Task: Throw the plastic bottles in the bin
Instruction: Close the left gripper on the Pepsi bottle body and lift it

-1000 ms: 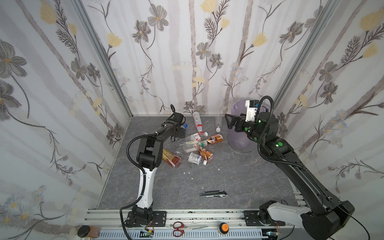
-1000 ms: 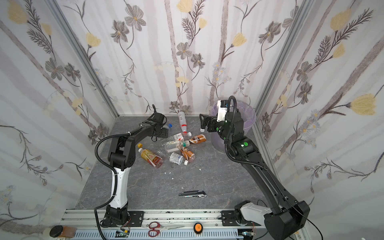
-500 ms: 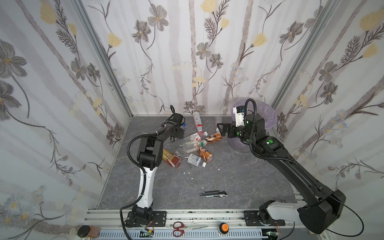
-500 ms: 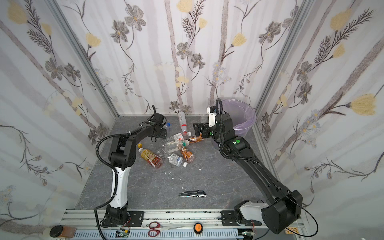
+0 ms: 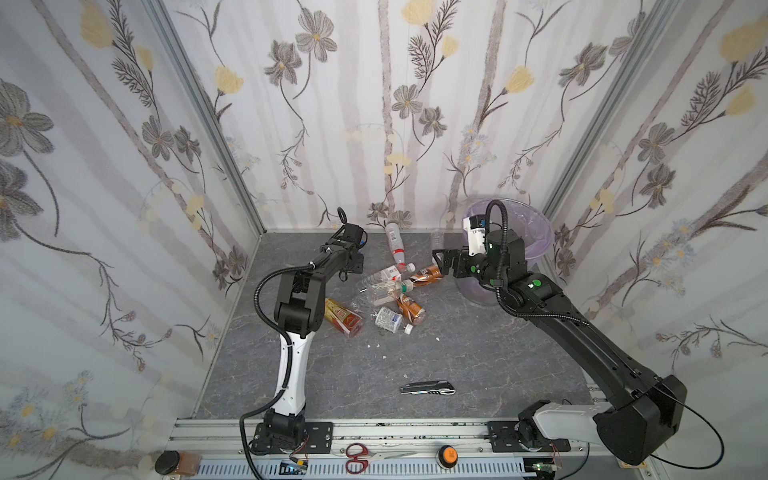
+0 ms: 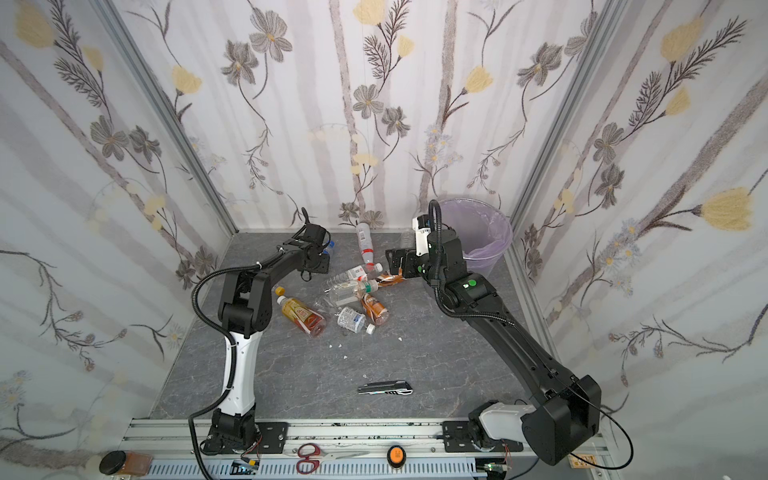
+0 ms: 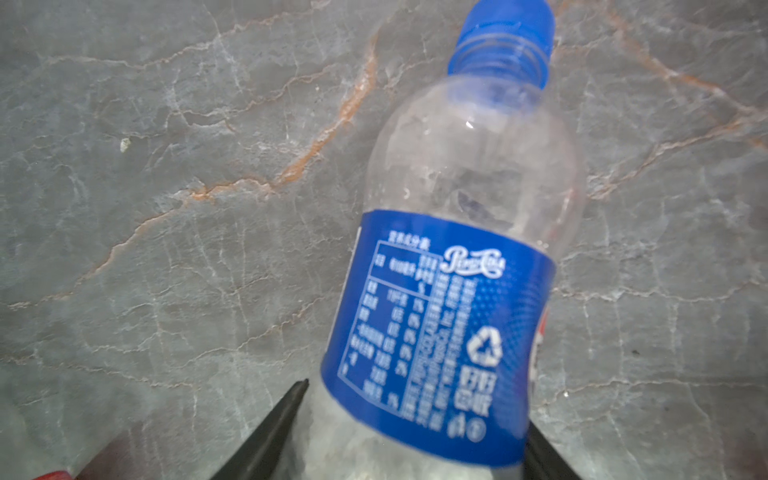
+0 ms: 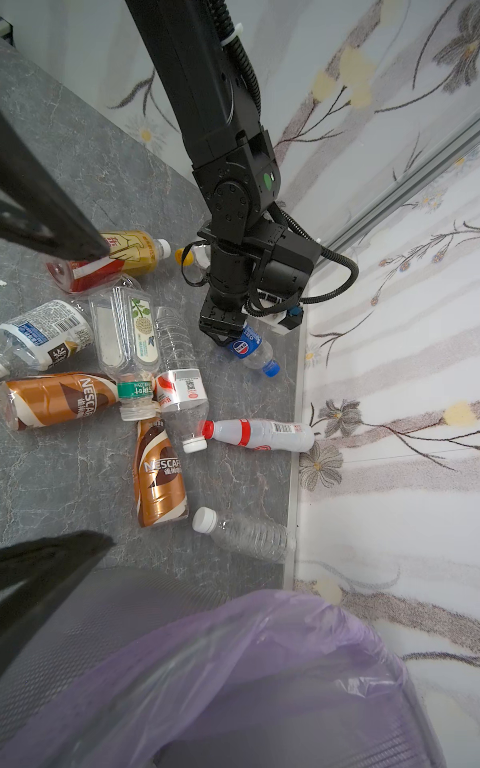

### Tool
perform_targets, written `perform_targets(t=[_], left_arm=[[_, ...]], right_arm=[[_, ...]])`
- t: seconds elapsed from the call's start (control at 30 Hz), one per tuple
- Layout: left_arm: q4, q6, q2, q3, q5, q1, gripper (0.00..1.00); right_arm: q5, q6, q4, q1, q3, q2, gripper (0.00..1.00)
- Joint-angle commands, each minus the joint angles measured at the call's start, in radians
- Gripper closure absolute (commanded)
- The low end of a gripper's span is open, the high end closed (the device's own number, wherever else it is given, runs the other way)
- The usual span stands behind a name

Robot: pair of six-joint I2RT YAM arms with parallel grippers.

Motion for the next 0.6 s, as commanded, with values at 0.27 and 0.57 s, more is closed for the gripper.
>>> perform_targets(t=[0.27, 0.57], left_arm=[[-0.002, 0.026, -0.036, 0.007, 0.043, 0.004, 0.40], [0.090, 0.007, -0.223, -0.025, 0.146, 0.004, 0.41]], right_arm=[[0.022, 0.002, 0.077, -0.001, 0.001, 0.011, 0.00], [-0.018, 0.058, 0.129, -0.018, 0.099, 0.057, 0.00]])
